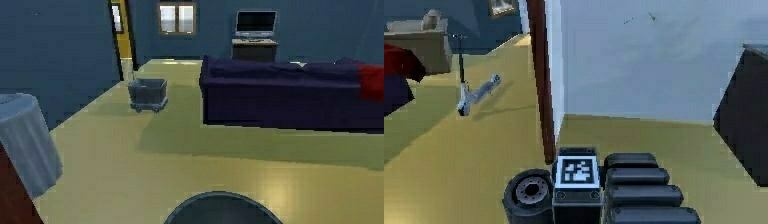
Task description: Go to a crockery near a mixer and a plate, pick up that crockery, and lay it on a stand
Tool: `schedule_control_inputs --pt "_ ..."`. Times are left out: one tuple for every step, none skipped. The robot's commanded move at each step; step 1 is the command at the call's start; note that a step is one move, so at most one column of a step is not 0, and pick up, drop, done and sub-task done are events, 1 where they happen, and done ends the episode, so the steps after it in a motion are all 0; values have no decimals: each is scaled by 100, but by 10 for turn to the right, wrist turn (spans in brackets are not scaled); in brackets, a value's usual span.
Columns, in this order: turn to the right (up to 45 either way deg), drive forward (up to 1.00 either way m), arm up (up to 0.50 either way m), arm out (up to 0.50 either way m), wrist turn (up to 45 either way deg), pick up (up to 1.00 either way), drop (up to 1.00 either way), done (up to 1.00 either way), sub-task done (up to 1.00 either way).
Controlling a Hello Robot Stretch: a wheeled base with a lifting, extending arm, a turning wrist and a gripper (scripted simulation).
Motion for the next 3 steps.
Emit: schedule_control_inputs --pt "0 50 0 0 0 0 0 0 0" --pt "-330 0 0 0 0 0 0 0 0" --pt "0 100 0 0 0 0 0 0 0"
